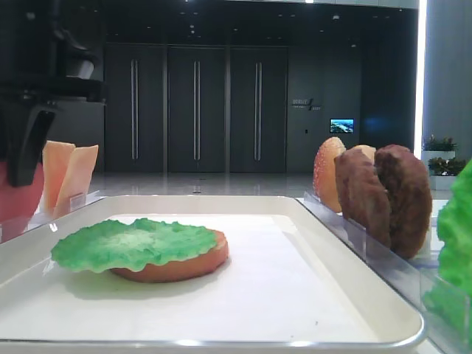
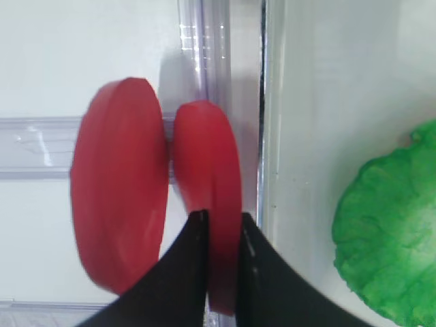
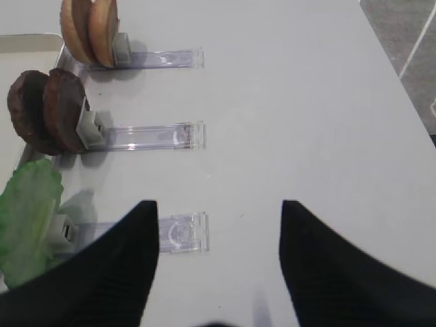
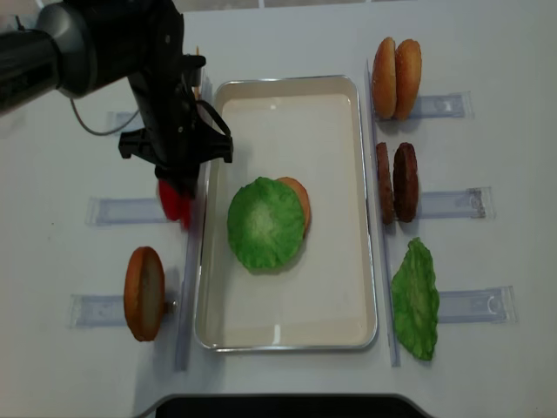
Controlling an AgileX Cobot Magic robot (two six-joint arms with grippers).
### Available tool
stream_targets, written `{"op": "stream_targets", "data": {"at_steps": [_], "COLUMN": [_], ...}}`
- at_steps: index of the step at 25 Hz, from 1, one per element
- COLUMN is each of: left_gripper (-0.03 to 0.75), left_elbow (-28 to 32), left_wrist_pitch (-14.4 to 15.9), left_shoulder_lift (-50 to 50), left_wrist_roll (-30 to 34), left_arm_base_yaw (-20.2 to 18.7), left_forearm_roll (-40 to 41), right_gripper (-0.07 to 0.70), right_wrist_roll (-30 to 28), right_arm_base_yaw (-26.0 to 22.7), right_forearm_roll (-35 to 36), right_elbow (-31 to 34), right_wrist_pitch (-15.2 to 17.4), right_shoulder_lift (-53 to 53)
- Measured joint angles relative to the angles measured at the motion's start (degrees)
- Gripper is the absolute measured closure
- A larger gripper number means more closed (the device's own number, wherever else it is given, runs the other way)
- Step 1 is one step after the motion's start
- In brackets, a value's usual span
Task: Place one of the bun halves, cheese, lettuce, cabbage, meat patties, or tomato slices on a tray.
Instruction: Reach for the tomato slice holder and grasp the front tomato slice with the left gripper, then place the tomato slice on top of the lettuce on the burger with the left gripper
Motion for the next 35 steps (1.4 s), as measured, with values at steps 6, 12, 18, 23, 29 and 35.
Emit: {"op": "stream_targets", "data": {"at_steps": [6, 12, 18, 23, 29, 35], "left_gripper": [0.655, 0.656, 0.656, 0.657, 0.657, 0.657], "left_elbow": [-1.50, -1.54, 4.00, 9.76, 16.43, 18.66], "left_wrist_pitch": [0.23, 0.93, -6.62, -10.71, -10.62, -10.64], "left_shoulder_lift": [-6.13, -10.00, -10.89, -11.47, -11.66, -11.11], "left_wrist_roll": [0.08, 1.18, 14.95, 31.55, 50.22, 61.34], "left_arm_base_yaw": [-0.12, -0.53, -1.44, 1.06, 8.45, 9.76], "left_forearm_roll": [-3.03, -5.64, -20.67, -37.65, -54.86, -61.69], "right_gripper": [0.251, 0.251, 0.251, 0.251, 0.251, 0.260], "right_wrist_roll": [0.00, 0.00, 0.00, 0.00, 0.00, 0.00], "right_arm_base_yaw": [0.00, 0.00, 0.00, 0.00, 0.00, 0.00], "right_forearm_roll": [0.00, 0.00, 0.00, 0.00, 0.00, 0.00], "right_elbow": [0.00, 0.00, 0.00, 0.00, 0.00, 0.00], "right_wrist_pitch": [0.00, -0.05, -0.05, -0.10, -0.10, -0.10], "right_shoulder_lift": [0.00, 0.00, 0.00, 0.00, 0.00, 0.00]}}
